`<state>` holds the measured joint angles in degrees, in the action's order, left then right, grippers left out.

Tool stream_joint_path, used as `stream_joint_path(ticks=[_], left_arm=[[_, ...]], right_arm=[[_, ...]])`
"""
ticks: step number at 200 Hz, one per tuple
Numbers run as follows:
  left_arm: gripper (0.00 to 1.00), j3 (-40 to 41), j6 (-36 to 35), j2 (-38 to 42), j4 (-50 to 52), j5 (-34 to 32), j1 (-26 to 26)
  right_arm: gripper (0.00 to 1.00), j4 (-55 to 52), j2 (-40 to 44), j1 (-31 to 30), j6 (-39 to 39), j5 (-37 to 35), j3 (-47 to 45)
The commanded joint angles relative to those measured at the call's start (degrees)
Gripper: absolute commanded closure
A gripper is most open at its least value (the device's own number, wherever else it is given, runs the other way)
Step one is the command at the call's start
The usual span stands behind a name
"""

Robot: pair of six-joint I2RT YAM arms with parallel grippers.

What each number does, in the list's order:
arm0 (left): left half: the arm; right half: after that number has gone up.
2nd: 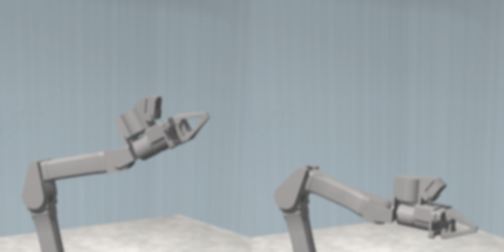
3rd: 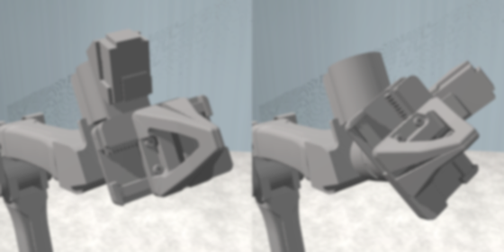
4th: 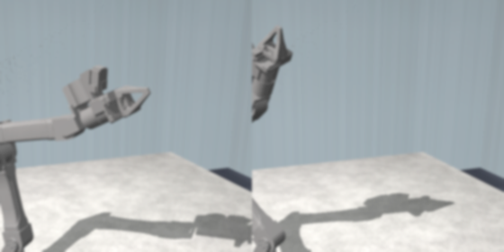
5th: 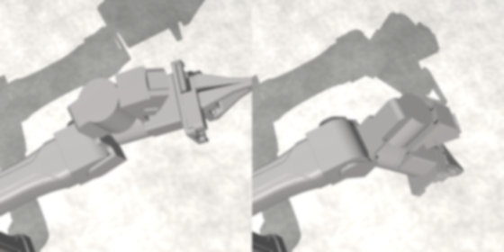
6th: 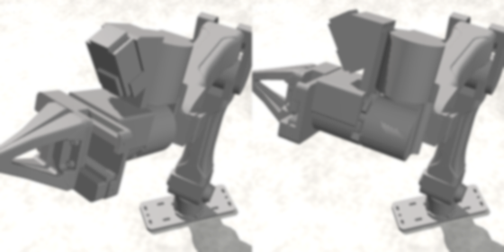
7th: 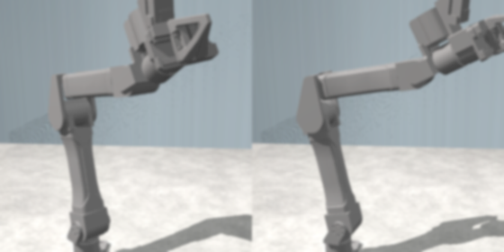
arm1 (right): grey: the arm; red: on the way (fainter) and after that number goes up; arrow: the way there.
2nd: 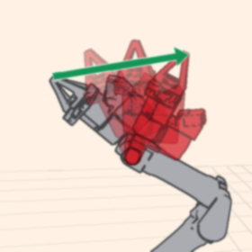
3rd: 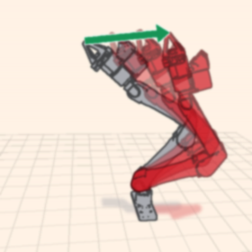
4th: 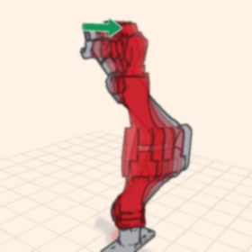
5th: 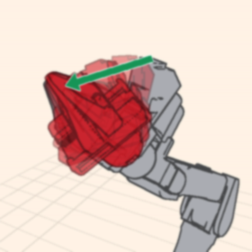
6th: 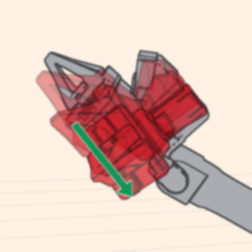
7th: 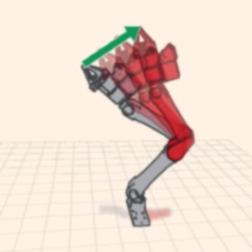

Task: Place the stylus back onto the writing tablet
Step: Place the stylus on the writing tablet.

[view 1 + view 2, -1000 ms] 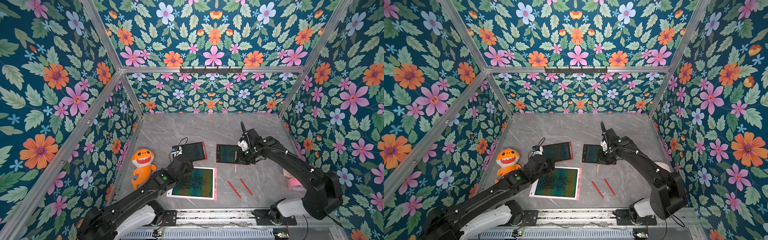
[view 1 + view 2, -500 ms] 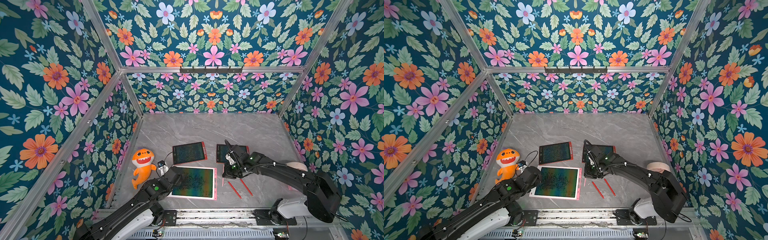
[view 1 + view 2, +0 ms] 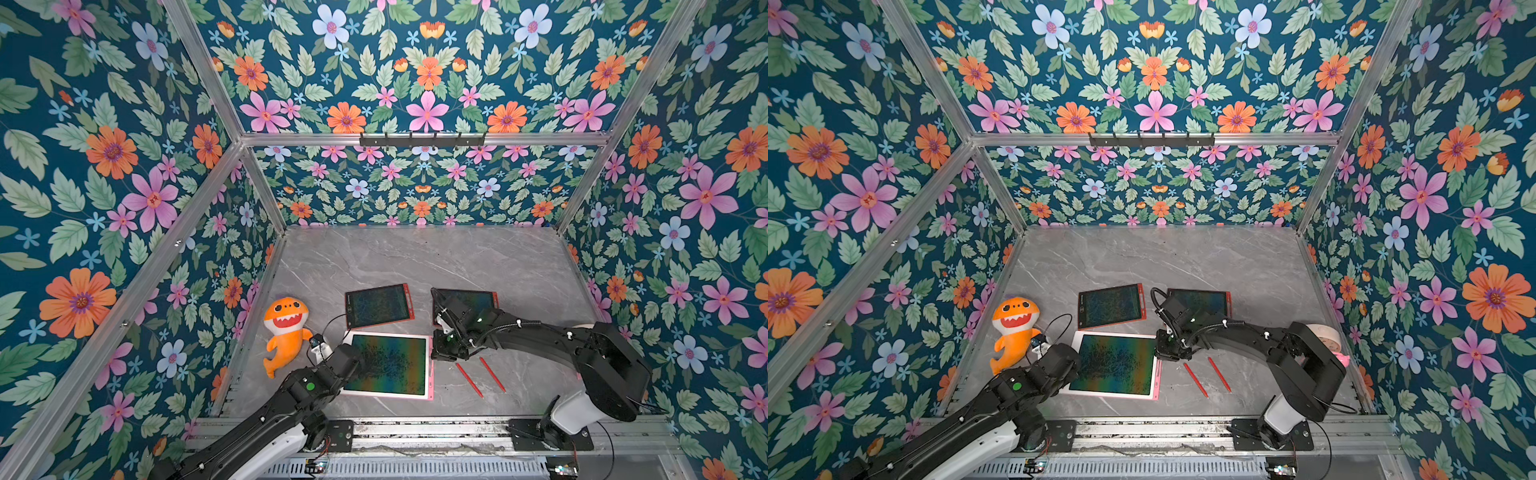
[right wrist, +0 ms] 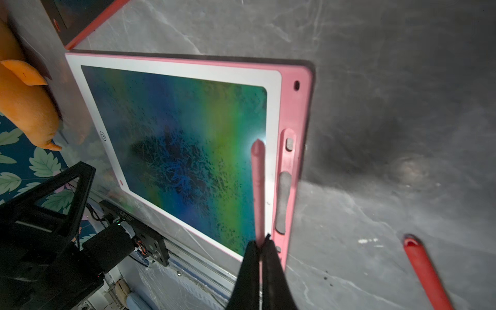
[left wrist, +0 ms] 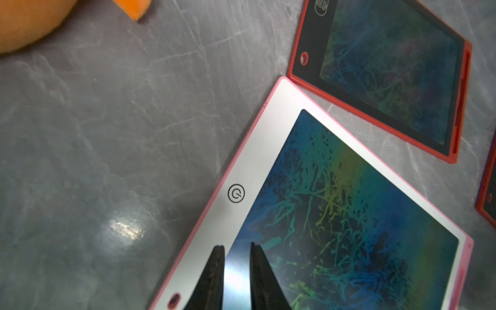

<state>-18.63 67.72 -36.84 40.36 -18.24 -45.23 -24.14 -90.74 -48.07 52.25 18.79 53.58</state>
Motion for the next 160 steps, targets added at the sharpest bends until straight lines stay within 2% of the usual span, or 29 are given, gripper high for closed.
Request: stream_joint_path(ticks=[1,160], left_arm=[[0.8,0.17,0.48,0.01,-0.89,0.13,0.05],[0.91,2.63,3.54,-2.91,-0.08,0.0,0.03]], right_arm=[[1.0,0.32,-1.07,-0.35,0.88,-1.09,0.39],[1.0,-4.43,-6.02,-0.95,-0.54,-2.15,2.72]])
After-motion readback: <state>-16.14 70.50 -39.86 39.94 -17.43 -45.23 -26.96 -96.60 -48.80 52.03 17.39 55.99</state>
